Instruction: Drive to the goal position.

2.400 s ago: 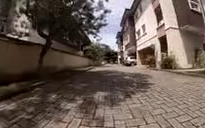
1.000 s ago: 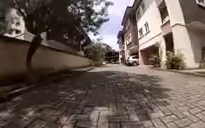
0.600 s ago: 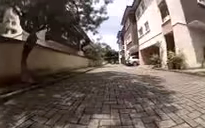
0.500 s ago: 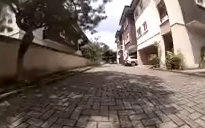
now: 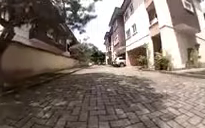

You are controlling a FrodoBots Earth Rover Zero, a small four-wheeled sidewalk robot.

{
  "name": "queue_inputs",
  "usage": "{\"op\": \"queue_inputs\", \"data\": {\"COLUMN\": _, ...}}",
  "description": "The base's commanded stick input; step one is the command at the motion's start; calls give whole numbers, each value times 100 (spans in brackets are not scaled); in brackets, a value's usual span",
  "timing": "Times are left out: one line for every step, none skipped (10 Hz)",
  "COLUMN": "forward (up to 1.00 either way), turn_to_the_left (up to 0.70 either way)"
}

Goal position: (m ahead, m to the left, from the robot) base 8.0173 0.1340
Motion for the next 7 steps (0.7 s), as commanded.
{"op": "queue_inputs", "data": {"forward": 50, "turn_to_the_left": 0}}
{"op": "queue_inputs", "data": {"forward": 50, "turn_to_the_left": 0}}
{"op": "queue_inputs", "data": {"forward": 50, "turn_to_the_left": 0}}
{"op": "queue_inputs", "data": {"forward": 50, "turn_to_the_left": 0}}
{"op": "queue_inputs", "data": {"forward": 50, "turn_to_the_left": 0}}
{"op": "queue_inputs", "data": {"forward": 50, "turn_to_the_left": 0}}
{"op": "queue_inputs", "data": {"forward": 50, "turn_to_the_left": 0}}
